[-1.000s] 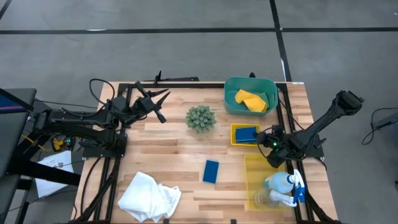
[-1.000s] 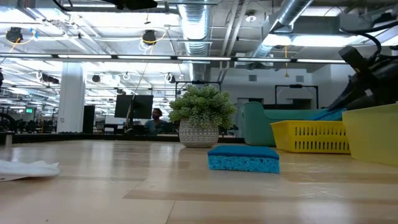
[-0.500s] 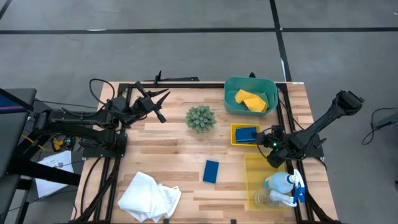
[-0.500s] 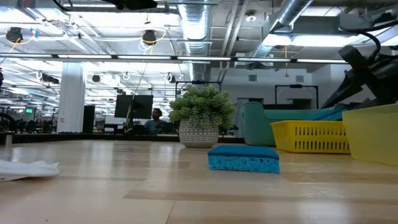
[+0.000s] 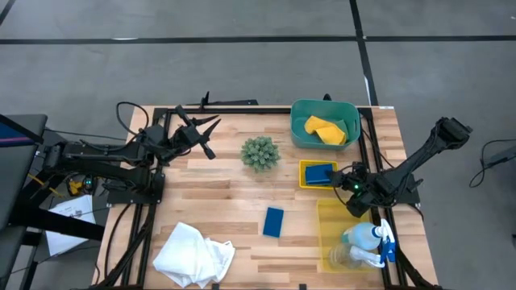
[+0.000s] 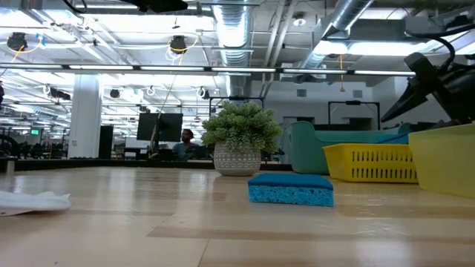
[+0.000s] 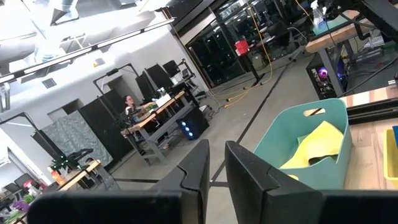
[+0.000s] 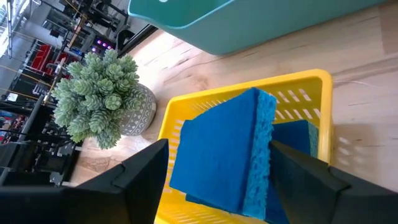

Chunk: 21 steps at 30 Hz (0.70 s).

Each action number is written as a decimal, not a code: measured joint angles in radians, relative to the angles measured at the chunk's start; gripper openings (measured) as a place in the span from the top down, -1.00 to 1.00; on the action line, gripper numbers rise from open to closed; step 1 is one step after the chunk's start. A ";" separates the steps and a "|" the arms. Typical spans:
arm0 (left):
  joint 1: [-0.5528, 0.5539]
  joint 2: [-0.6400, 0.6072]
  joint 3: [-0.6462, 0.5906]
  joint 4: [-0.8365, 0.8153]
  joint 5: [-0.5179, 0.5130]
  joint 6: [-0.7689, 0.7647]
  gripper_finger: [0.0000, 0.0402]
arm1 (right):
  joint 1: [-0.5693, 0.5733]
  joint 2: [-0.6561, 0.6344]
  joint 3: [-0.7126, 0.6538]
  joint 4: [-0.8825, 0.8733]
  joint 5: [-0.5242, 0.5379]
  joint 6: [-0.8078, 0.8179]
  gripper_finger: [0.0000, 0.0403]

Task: Pick & Place Kitchen Items
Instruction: Put the blue sponge into the top yellow bin, then put the white towel into the green bin

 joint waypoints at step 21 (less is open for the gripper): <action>0.000 0.000 0.000 -0.011 0.087 -0.013 0.77 | -0.001 0.002 0.194 -0.274 -0.073 -0.049 -0.29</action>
